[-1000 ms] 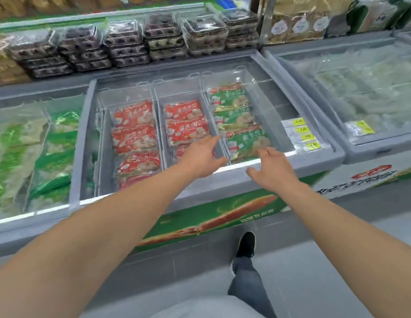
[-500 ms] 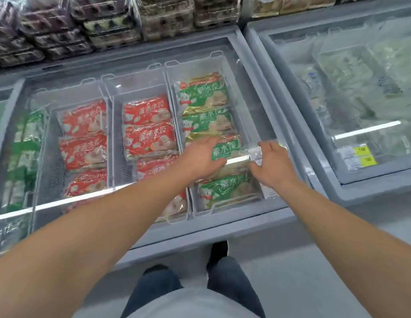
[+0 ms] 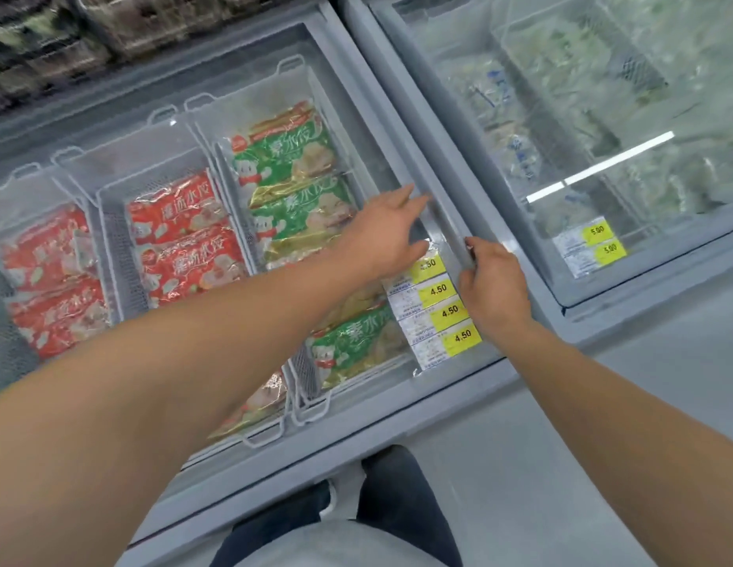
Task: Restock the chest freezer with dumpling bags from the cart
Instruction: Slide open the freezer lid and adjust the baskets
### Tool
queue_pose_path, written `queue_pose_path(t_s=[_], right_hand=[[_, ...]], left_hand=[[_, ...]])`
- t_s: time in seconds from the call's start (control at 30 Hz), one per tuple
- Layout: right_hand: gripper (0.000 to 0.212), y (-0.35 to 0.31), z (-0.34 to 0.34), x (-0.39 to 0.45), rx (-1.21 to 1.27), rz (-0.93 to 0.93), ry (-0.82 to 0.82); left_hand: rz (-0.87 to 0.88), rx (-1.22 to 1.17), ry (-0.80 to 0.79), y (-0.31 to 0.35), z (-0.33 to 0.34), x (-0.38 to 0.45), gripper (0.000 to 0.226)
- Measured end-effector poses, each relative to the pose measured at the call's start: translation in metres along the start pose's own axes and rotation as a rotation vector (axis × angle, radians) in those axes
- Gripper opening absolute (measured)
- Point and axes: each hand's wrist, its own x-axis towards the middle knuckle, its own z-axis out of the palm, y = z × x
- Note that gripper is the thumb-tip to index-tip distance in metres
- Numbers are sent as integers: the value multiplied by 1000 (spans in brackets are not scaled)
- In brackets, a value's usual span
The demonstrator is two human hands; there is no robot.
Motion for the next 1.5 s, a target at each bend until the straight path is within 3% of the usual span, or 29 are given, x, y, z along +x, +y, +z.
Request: queue_pose_path(t_s=[0.33, 0.87, 1.5], right_hand=[[43, 0, 4, 1, 37, 101, 36], [50, -8, 15, -7, -37, 186, 57], [55, -154, 107, -116, 60, 66, -41]], left_hand=[[134, 250, -128, 16, 12, 32, 56], [220, 269, -125, 4, 3, 27, 48], [148, 233, -164, -126, -12, -147, 51]])
